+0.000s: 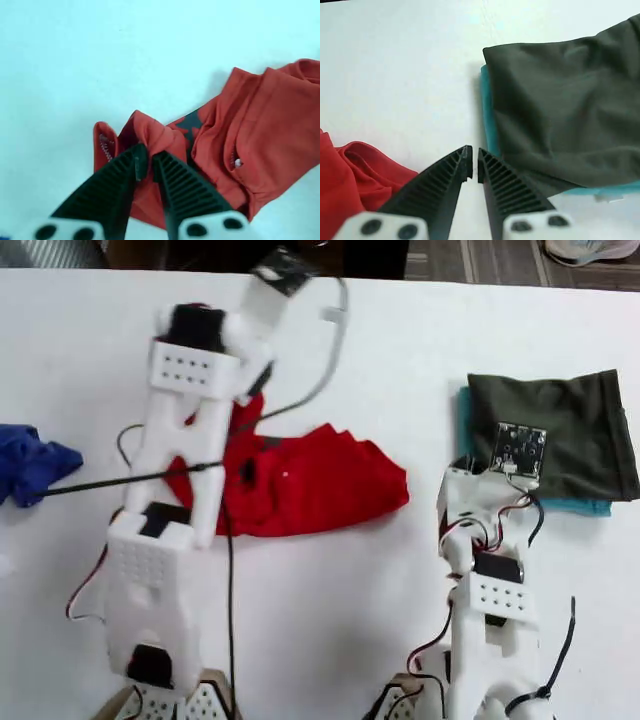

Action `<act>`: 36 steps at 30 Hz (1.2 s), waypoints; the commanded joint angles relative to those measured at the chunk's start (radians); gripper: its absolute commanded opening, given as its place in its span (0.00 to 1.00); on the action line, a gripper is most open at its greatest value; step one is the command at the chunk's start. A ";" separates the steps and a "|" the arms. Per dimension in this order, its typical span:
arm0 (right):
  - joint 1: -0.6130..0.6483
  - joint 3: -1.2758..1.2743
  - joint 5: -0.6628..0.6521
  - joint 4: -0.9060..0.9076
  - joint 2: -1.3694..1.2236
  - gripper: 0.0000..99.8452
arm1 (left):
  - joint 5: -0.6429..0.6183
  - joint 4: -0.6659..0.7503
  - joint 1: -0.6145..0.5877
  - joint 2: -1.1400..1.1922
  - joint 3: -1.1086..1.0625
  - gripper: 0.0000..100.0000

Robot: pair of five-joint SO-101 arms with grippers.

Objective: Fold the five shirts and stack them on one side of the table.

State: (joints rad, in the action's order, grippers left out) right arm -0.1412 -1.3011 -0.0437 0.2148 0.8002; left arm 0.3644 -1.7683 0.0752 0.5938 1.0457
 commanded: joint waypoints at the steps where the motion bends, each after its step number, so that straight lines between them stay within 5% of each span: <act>1: -0.010 0.009 0.009 -0.019 -0.007 0.02 | -0.005 -0.015 -0.066 -0.068 0.001 0.02; 9: 0.160 0.008 -0.072 0.019 -0.012 0.02 | 0.006 0.003 -0.253 -0.064 -0.154 0.02; 19: 0.266 -0.006 -0.097 0.054 -0.012 0.02 | 0.089 0.446 -0.348 -0.066 -0.621 0.06; 24: 0.300 -0.020 -0.098 0.051 -0.012 0.02 | 0.091 0.489 -0.407 -0.075 -0.638 0.25; 36: 0.302 -0.020 -0.098 0.051 -0.012 0.02 | 0.144 0.543 -0.422 0.018 -0.550 0.23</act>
State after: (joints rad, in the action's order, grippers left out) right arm 0.1550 -1.3288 -0.1327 0.2639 0.7940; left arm 0.5040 -1.2114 -0.3560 0.6276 0.4012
